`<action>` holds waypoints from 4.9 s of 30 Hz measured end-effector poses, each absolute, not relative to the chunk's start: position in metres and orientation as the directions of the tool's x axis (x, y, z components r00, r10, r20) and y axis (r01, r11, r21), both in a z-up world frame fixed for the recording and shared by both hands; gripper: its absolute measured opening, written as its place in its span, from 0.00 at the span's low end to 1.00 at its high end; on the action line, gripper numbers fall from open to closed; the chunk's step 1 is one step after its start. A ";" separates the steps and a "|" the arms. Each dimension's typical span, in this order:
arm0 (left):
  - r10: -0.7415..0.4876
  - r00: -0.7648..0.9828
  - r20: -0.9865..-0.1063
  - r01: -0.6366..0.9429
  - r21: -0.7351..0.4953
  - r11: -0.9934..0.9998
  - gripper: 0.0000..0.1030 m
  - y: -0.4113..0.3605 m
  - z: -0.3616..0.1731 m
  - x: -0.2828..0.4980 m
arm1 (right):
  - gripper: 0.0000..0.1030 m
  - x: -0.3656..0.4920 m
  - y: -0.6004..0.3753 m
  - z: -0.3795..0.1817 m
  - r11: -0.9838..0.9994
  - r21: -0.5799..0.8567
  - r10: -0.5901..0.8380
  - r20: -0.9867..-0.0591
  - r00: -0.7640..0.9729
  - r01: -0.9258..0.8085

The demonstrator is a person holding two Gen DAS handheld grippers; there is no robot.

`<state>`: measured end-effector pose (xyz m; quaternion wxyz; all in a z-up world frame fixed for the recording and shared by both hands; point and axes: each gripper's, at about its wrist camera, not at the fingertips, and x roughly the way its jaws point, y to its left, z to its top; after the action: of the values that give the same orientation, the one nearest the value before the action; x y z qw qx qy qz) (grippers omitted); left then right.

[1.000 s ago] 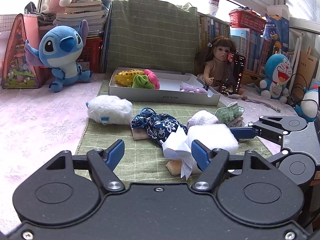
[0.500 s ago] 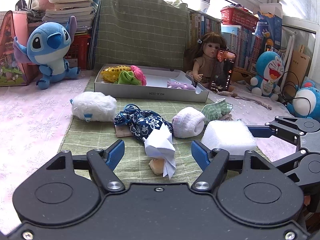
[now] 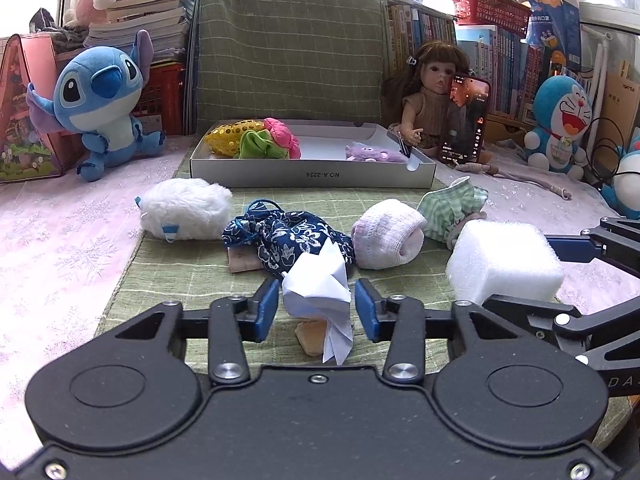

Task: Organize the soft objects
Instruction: 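Close left tool on white tissue while right tool closes on white foam cube, then carry white tissue with left tool while right tool carries foam cube into box, then open left tool to drop tissue while right tool releases foam cube in box, then move left tool to beige cloth piece while right tool moves to green gingham cloth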

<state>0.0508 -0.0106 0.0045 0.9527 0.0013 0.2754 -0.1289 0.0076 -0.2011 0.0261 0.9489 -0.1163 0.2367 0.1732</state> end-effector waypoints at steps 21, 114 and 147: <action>-0.252 0.863 -0.439 0.248 -0.066 0.966 0.34 -0.004 0.056 0.068 | 0.67 0.036 -0.218 0.063 0.964 -0.022 0.230 -0.430 0.873 -0.265; -0.232 0.683 -0.692 0.191 -0.138 0.972 0.34 -0.047 0.033 0.403 | 0.63 0.359 -0.231 0.044 0.983 0.180 0.083 -0.647 0.758 0.047; -0.191 0.882 -0.430 0.177 -0.072 0.982 0.96 -0.017 0.090 0.199 | 1.00 0.159 -0.230 0.095 0.983 0.078 0.181 -0.399 0.899 -0.164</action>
<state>0.1992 -0.0165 0.0900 0.9700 -0.0152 0.2234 -0.0948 0.1589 -0.2299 0.0947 0.9741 0.0214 0.2070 0.0885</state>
